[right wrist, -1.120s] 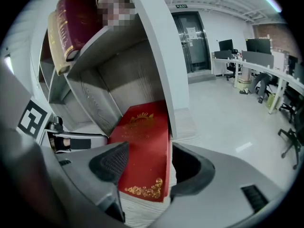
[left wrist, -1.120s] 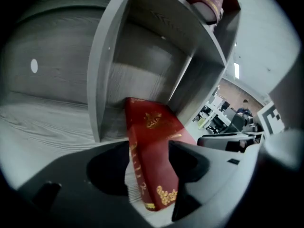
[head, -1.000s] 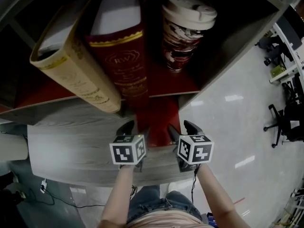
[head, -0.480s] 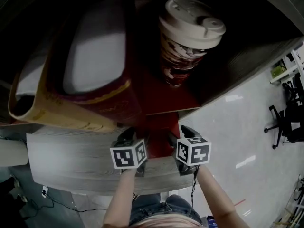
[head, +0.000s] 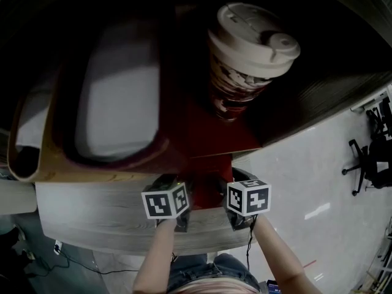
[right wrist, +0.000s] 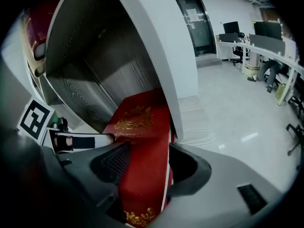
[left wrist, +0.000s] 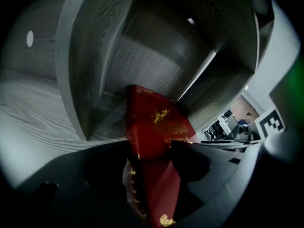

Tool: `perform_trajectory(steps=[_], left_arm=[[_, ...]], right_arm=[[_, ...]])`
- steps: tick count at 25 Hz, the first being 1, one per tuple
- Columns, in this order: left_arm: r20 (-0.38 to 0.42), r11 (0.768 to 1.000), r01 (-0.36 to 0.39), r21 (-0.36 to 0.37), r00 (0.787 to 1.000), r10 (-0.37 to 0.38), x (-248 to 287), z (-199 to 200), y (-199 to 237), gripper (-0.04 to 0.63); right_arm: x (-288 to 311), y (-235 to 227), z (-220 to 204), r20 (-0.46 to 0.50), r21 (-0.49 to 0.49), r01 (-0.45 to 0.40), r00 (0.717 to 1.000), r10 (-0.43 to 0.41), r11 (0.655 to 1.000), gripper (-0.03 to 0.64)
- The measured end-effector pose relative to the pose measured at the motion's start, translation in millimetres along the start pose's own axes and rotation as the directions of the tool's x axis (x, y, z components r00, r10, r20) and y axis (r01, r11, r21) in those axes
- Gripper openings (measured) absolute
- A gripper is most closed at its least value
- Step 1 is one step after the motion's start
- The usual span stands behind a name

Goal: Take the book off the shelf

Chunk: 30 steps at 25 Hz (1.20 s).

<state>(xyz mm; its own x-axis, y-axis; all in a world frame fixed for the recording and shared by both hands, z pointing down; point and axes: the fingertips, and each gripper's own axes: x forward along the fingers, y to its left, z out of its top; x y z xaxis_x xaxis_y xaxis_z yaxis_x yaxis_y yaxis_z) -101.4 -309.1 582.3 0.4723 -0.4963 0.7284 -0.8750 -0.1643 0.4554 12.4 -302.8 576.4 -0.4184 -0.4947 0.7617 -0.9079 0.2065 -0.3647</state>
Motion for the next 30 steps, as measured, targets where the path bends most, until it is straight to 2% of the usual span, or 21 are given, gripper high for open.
perform_trajectory(steps=[1, 19, 30], left_arm=[[0.0, 1.0, -0.002, 0.0, 1.0, 0.002, 0.2, -0.3, -0.2, 0.267], [0.023, 0.999, -0.037, 0.023, 0.999, 0.036, -8.9, -8.3, -4.1, 0.267], [0.121, 1.0, -0.023, 0.003, 0.992, 0.023, -47.0, -15.9, -9.9, 0.267]], right_arm=[[0.3, 1.1, 0.0, -0.003, -0.004, -0.003, 1.0, 0.003, 1.0, 0.253], [-7.4, 4.1, -10.8, 0.038, 0.052, 0.003, 0.999, -0.005, 0.999, 0.249], [-36.0, 31.5, -9.1, 0.159, -0.026, -0.002, 0.987, 0.007, 1.0, 0.249]])
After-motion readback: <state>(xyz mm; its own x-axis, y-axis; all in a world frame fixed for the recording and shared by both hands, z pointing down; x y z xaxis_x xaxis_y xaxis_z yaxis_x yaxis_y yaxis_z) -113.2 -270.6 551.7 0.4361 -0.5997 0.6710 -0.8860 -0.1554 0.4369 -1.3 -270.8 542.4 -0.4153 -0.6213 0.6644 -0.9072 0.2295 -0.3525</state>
